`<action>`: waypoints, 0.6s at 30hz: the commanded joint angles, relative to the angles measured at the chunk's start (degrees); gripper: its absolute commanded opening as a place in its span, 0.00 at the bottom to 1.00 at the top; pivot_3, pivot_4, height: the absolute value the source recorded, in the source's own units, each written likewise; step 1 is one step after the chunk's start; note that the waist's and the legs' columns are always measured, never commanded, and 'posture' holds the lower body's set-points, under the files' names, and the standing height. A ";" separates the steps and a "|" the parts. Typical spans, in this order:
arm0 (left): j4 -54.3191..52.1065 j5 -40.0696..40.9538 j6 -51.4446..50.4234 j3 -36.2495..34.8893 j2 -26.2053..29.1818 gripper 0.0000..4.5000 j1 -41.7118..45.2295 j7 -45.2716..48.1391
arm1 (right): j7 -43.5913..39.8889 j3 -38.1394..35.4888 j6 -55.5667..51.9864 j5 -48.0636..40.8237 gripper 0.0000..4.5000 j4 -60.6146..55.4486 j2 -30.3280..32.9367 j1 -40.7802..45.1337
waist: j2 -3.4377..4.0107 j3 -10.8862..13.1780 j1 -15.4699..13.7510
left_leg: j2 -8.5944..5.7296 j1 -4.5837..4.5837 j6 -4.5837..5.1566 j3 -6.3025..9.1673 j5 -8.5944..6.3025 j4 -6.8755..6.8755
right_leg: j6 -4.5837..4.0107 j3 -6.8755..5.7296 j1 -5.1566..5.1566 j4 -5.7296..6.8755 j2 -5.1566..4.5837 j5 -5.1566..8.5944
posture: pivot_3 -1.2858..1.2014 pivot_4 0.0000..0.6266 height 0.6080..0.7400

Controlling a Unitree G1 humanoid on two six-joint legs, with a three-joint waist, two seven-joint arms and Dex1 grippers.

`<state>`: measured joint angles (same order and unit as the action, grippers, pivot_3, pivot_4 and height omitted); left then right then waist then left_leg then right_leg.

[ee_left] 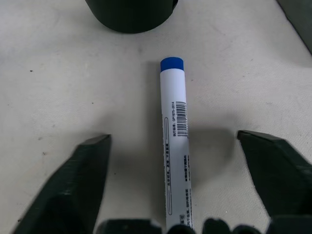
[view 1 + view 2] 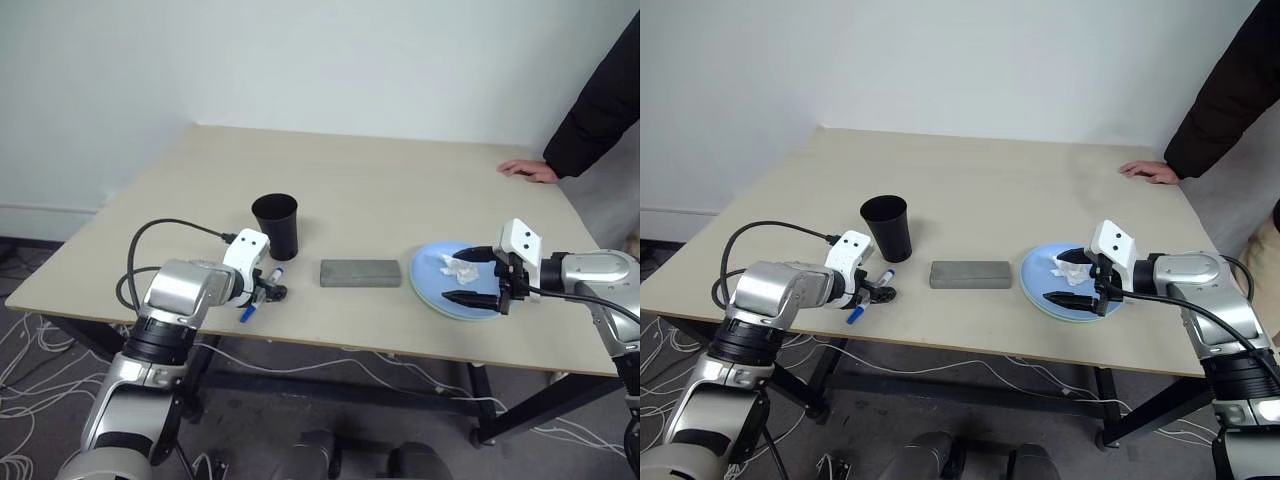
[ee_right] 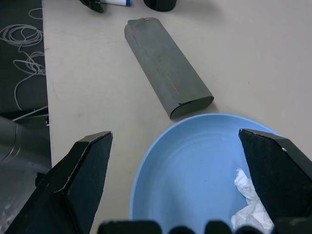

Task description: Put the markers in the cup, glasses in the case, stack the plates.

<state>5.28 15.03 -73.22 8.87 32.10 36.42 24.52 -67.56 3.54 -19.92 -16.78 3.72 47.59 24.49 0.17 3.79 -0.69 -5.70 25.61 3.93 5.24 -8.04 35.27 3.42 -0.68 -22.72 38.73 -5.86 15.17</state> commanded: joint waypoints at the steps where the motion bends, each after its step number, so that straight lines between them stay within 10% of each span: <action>1: 0.23 -1.02 1.34 0.73 0.26 0.64 2.04 0.74 | 0.45 -1.28 0.24 -0.23 1.00 -1.46 -0.01 0.78 | 0.00 0.00 0.00 | 0.00 0.00 0.00 0.00 0.00 0.00 | 0.00 0.00 0.00 0.00 0.00 0.00 | 0.52 0.00 0.71; 9: 1.14 -1.89 2.11 1.73 0.27 0.05 1.11 1.66 | 0.45 -1.28 0.45 -0.16 1.00 -1.22 0.01 1.05 | 0.01 -0.01 0.00 | 0.00 0.00 0.00 -0.01 0.00 0.00 | -0.01 0.00 0.01 0.00 -0.01 0.00 | 0.52 0.00 0.71; 18: -1.51 -2.47 7.83 4.62 2.00 0.02 0.83 6.08 | 0.37 -1.08 0.53 -0.12 1.00 -1.12 -0.17 1.35 | 0.01 -0.01 -0.03 | -0.01 0.00 0.00 -0.01 0.00 0.00 | -0.01 -0.01 0.01 0.00 -0.02 0.00 | 0.52 0.00 0.71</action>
<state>6.30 12.81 -68.08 12.96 33.70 36.54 28.93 -67.46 3.54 -19.92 -16.77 3.70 47.56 24.50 0.18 3.79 -0.72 -5.70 25.61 3.93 5.23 -8.04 35.27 3.41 -0.69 -22.71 38.73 -5.89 15.17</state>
